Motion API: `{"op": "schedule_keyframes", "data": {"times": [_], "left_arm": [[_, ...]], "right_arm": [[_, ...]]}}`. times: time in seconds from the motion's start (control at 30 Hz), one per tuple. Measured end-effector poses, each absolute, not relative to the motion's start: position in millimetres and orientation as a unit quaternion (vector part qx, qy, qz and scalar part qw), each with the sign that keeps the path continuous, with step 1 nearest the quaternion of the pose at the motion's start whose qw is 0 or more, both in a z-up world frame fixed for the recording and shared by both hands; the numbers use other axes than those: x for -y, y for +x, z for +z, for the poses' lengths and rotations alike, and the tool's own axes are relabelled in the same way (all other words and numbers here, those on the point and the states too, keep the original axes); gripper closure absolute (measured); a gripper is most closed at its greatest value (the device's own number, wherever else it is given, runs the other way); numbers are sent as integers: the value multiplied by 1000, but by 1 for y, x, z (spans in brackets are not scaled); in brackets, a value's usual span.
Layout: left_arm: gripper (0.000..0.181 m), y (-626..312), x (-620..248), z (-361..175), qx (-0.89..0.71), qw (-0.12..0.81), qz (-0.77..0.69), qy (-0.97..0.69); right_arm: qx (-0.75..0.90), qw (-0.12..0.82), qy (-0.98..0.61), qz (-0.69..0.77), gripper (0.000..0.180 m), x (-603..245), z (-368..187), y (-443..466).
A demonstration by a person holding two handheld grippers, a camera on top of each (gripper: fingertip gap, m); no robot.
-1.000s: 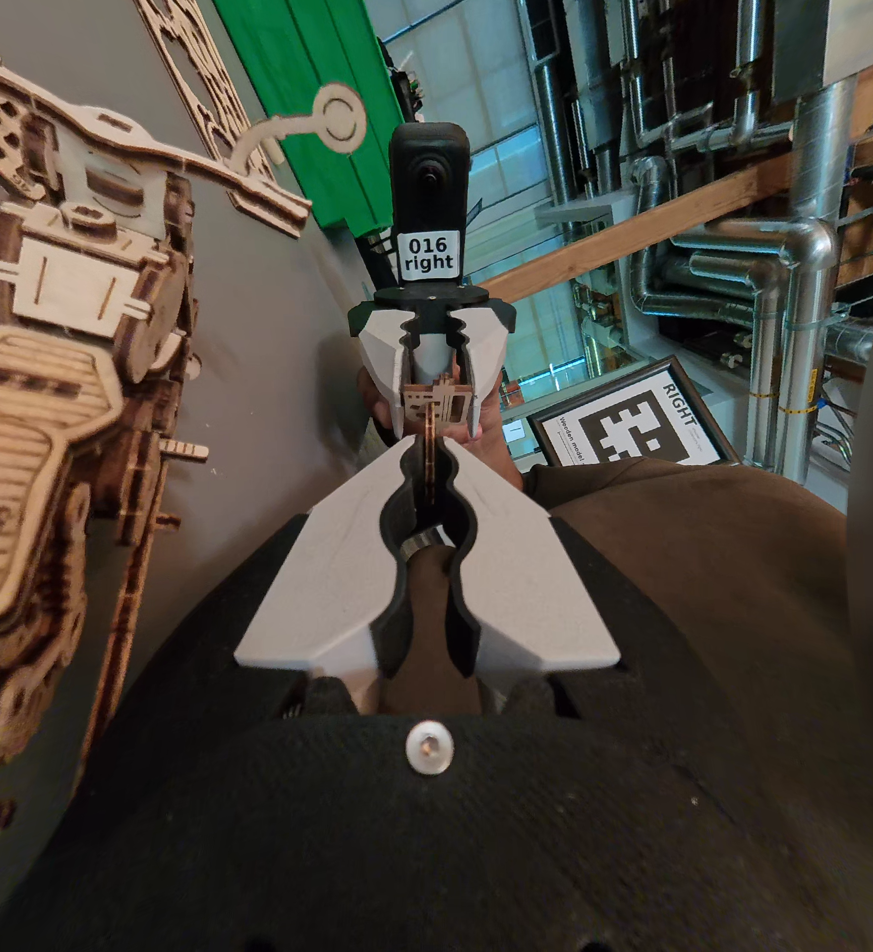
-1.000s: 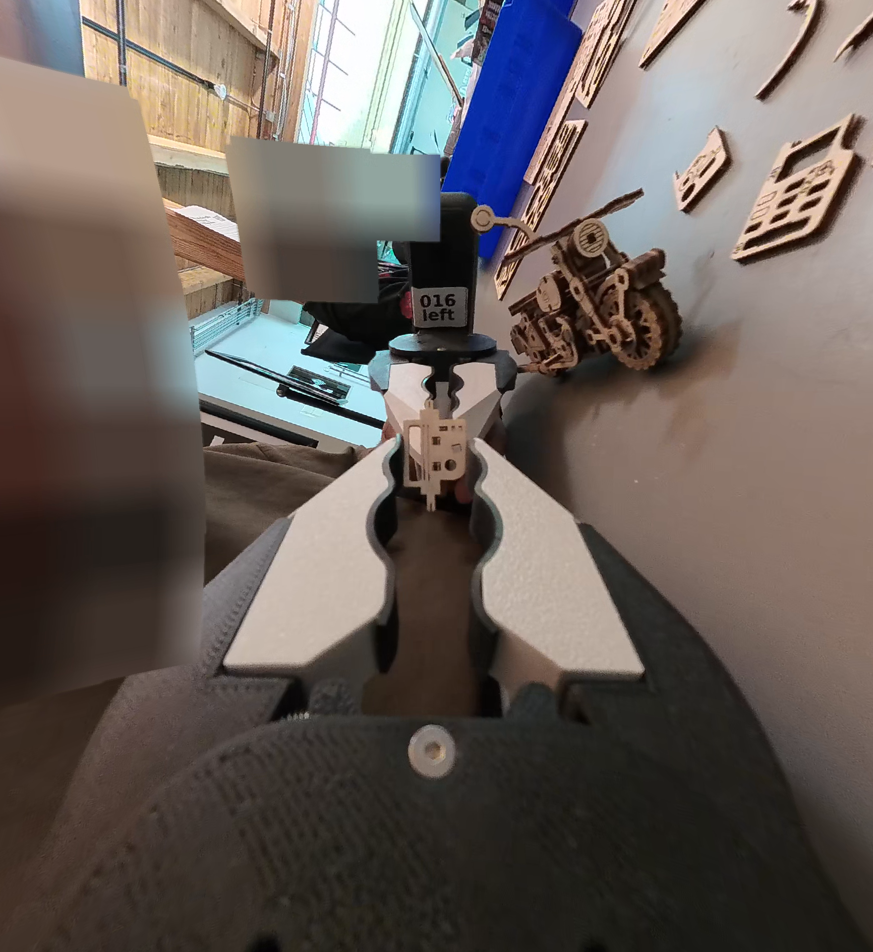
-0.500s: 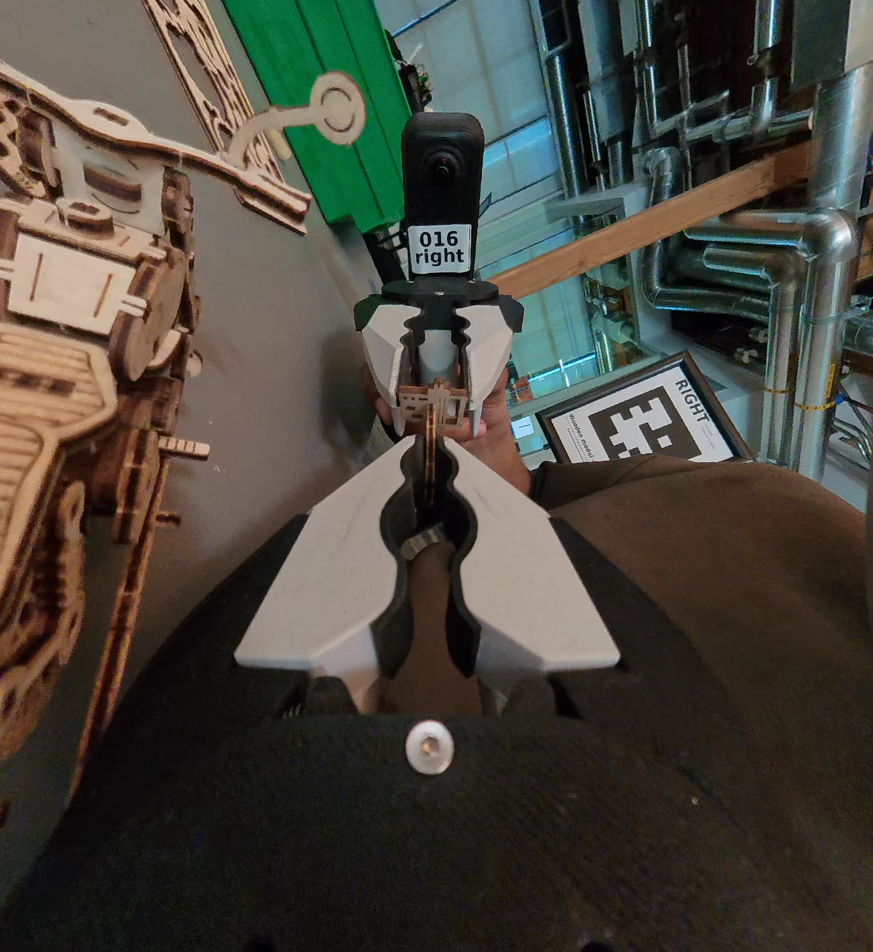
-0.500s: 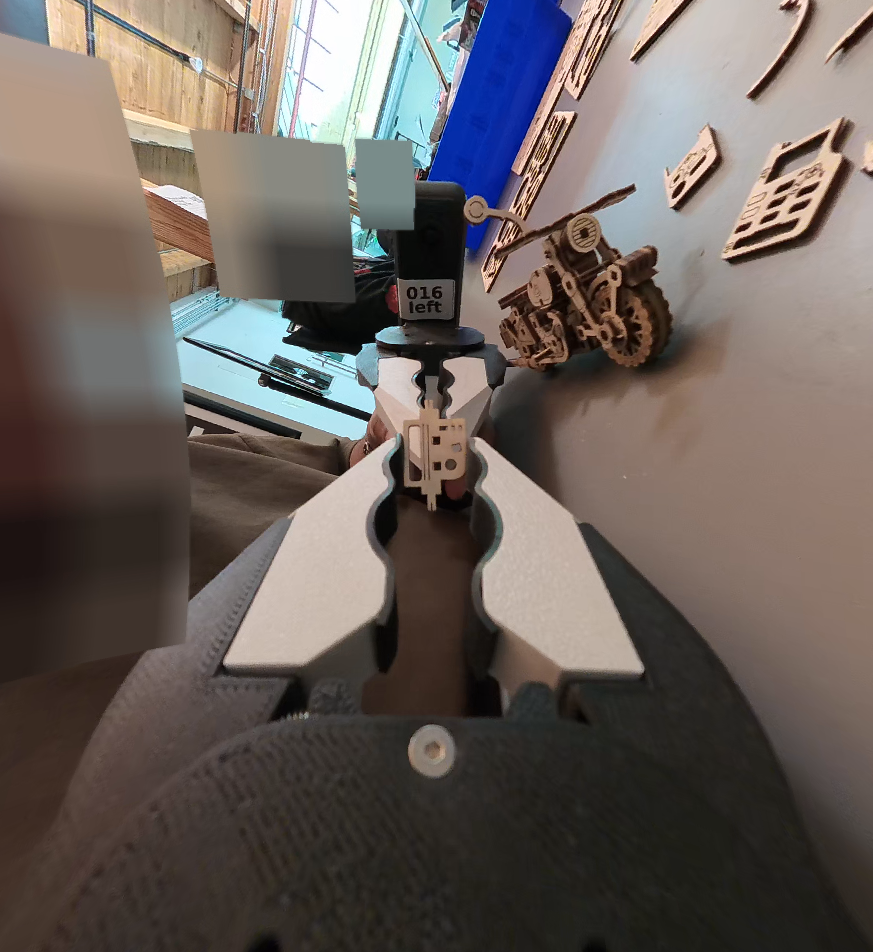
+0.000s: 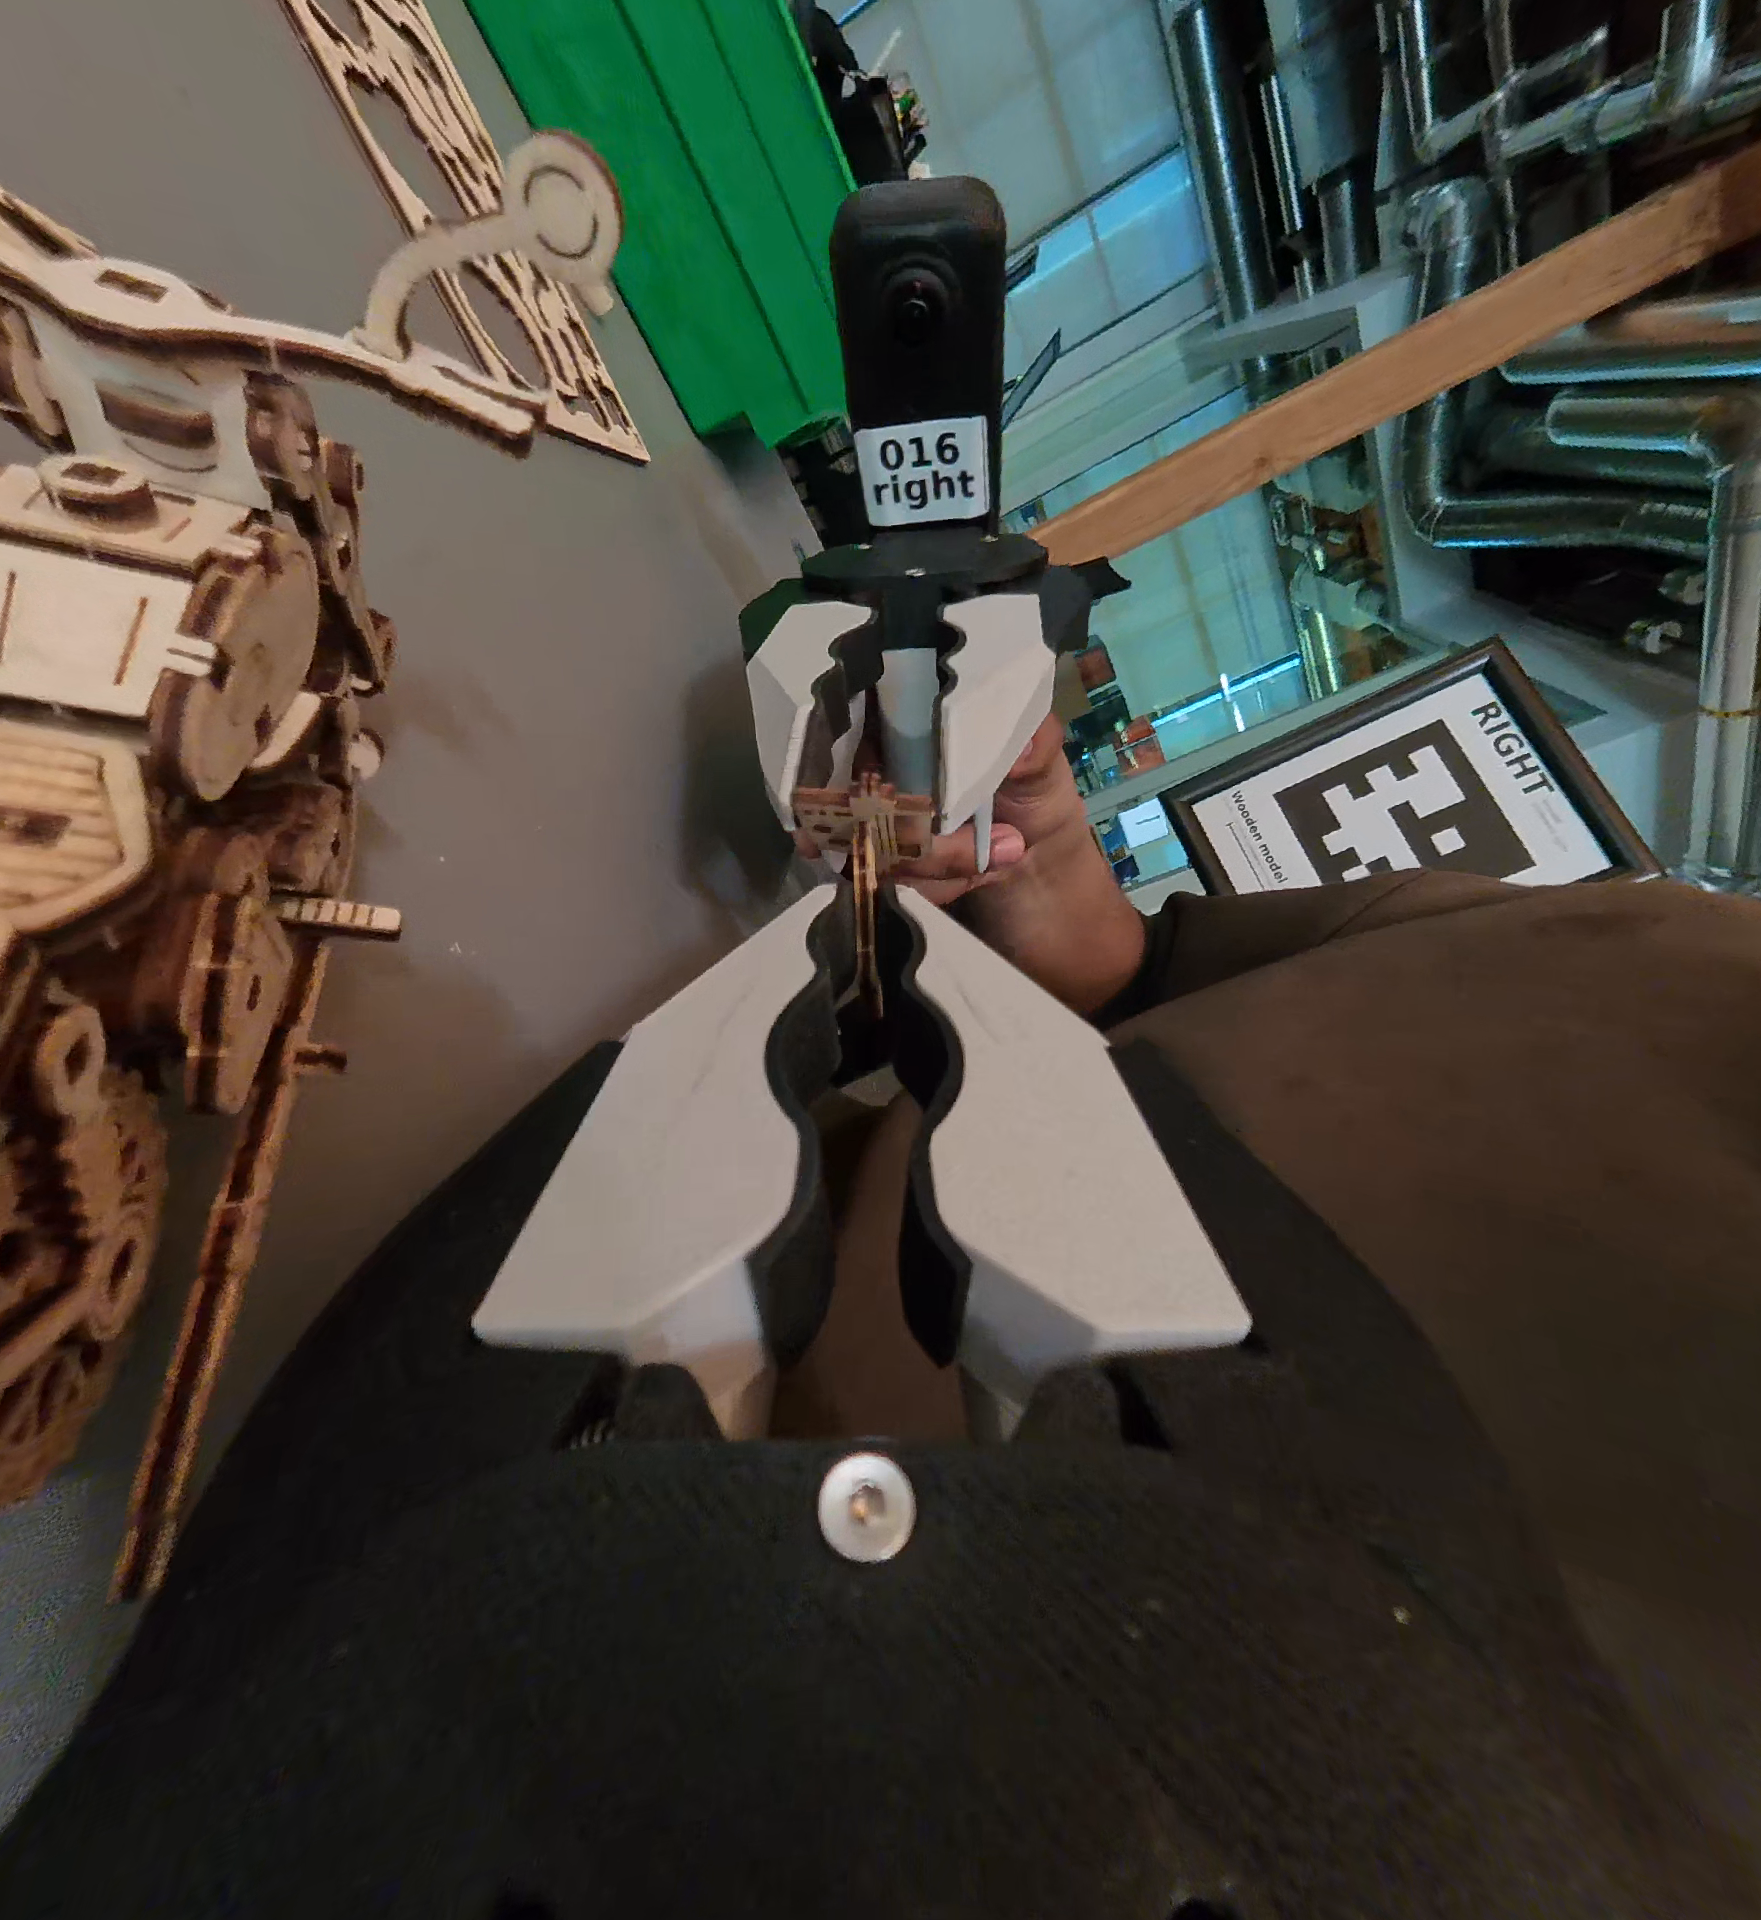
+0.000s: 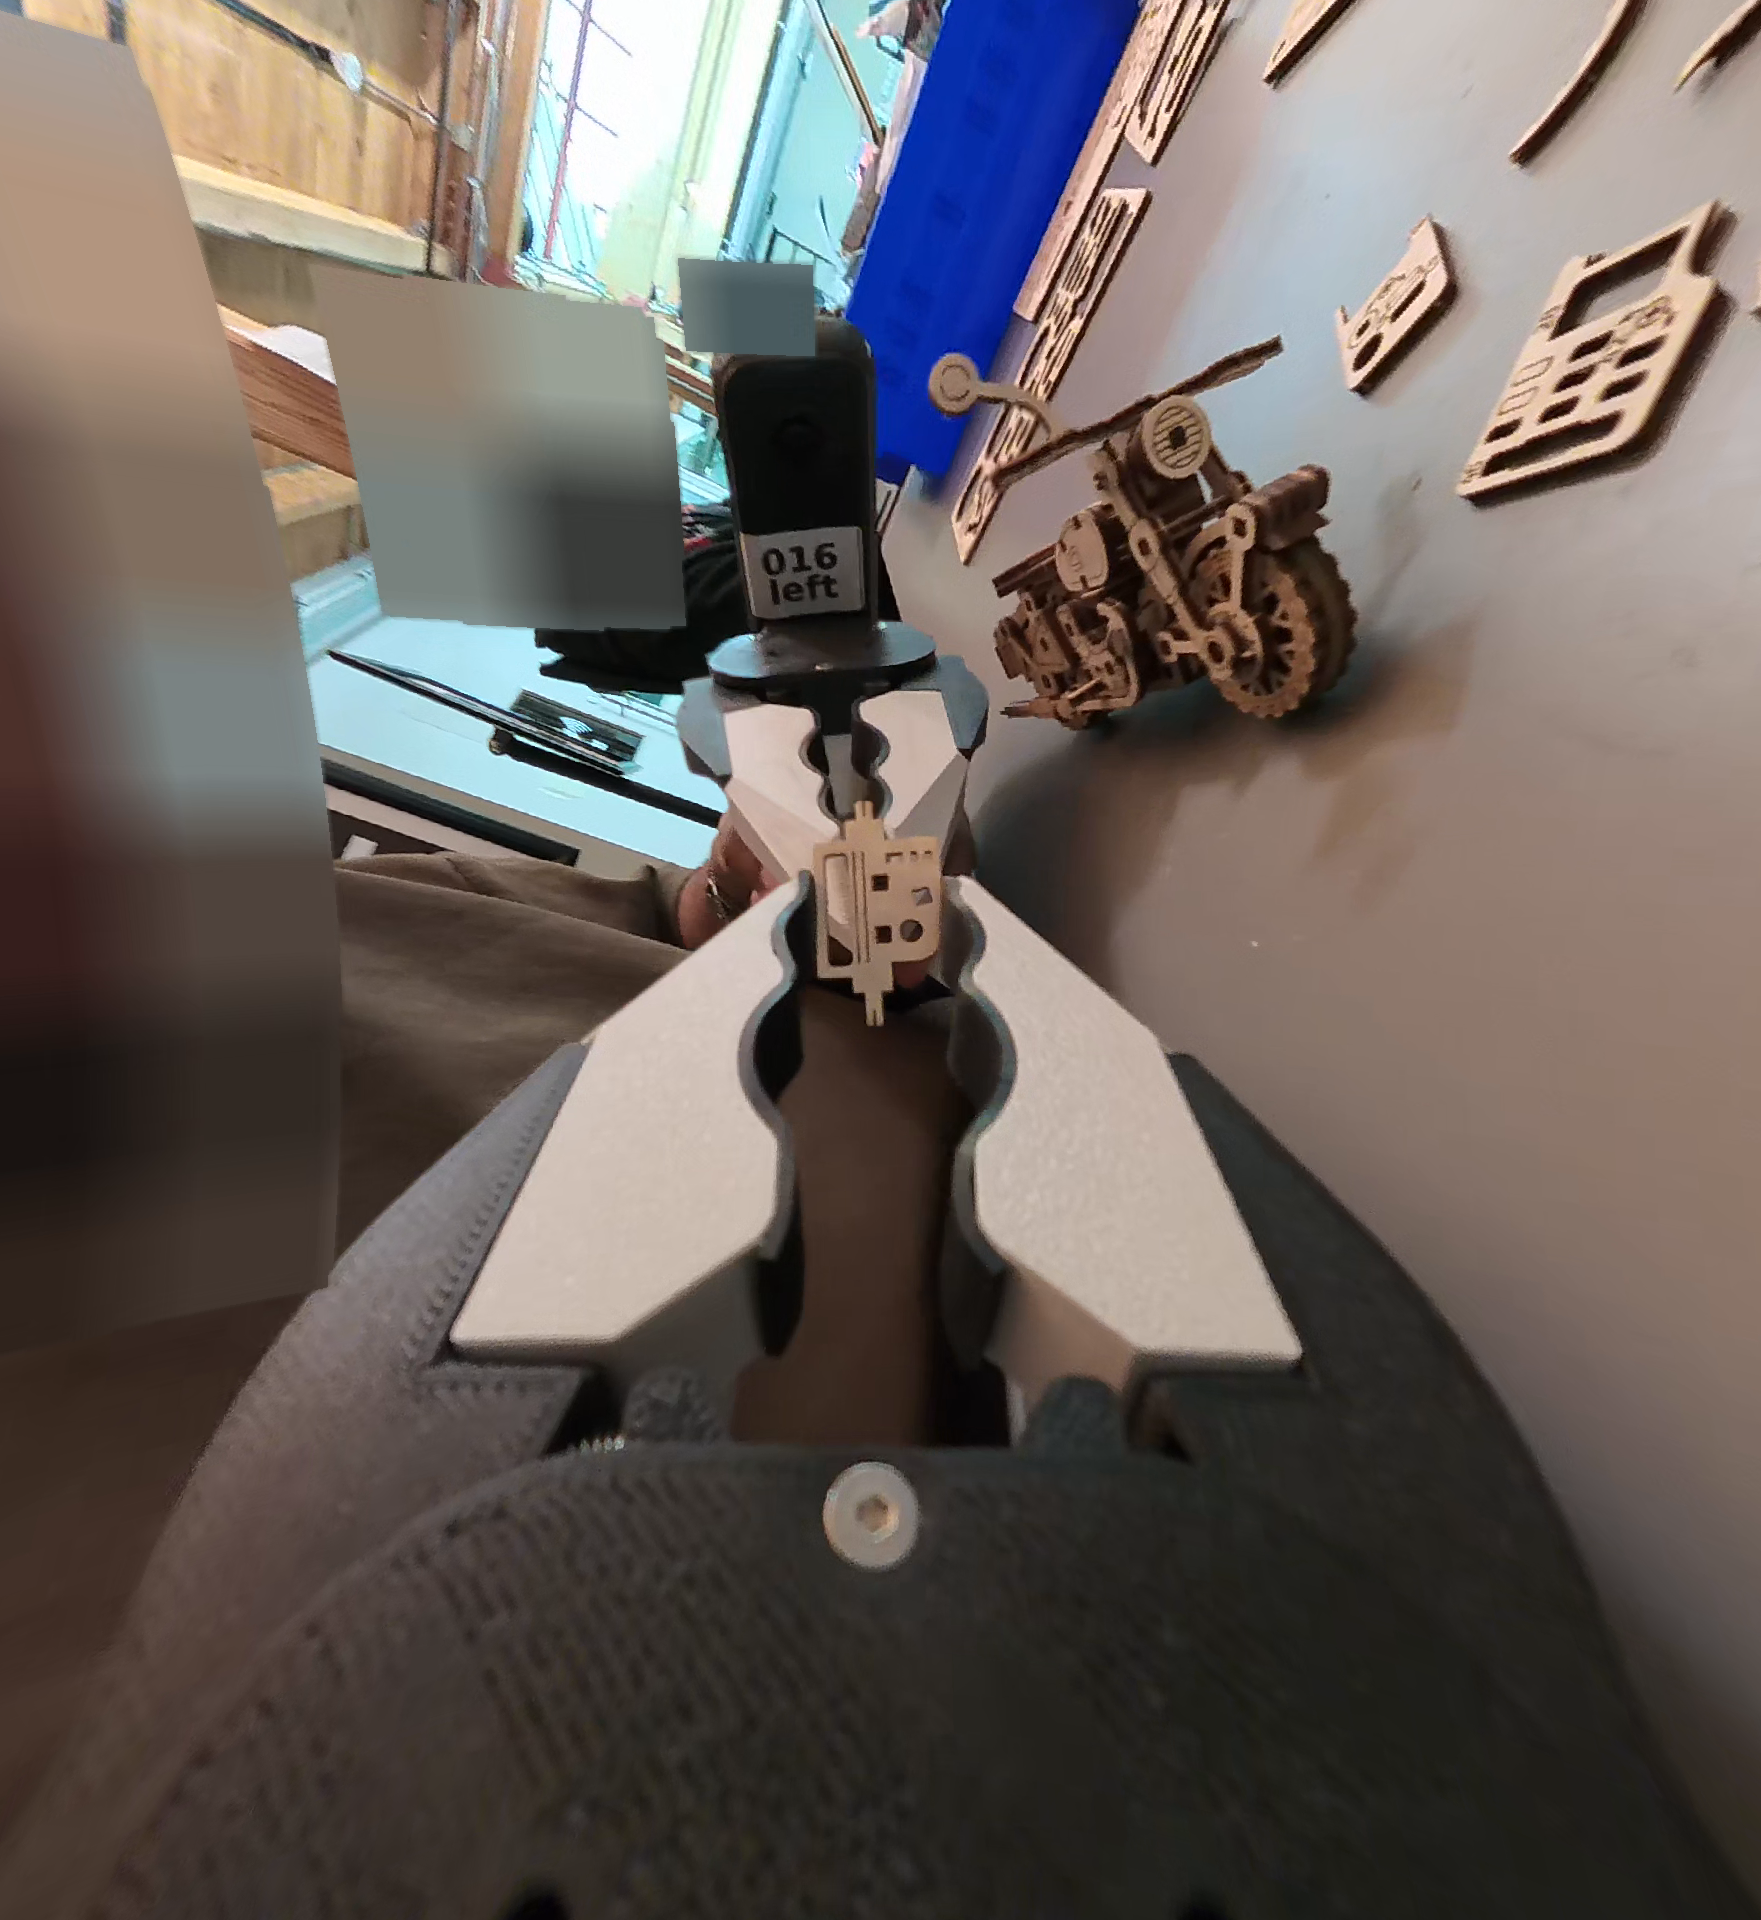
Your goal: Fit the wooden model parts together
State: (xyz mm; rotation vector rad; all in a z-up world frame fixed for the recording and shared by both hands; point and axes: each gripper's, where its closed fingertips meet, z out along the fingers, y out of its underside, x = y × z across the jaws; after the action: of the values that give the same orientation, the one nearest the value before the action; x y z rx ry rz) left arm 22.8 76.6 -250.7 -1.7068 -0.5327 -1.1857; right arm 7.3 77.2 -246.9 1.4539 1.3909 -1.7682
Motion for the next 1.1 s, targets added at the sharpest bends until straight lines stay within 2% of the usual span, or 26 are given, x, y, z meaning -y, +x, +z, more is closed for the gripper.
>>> {"op": "schedule_keyframes", "data": {"times": [0.5,0.67,0.77,1.0,1.1], "left_arm": [[180,25,-80,-244,221,494,-499,-677],[180,23,-79,-239,219,506,-503,-666],[180,19,-79,-234,207,531,-492,-658],[180,13,-73,-210,151,604,-461,-633],[179,20,-71,-203,109,621,-439,-640]], "right_arm": [[-523,201,517,-647,155,-80,-239,7],[-509,194,509,-667,142,-81,-230,3],[-513,150,502,-680,144,-89,-223,-1],[-574,-22,443,-688,146,-92,-195,-1],[-584,-52,416,-695,154,-88,-183,5]]}}
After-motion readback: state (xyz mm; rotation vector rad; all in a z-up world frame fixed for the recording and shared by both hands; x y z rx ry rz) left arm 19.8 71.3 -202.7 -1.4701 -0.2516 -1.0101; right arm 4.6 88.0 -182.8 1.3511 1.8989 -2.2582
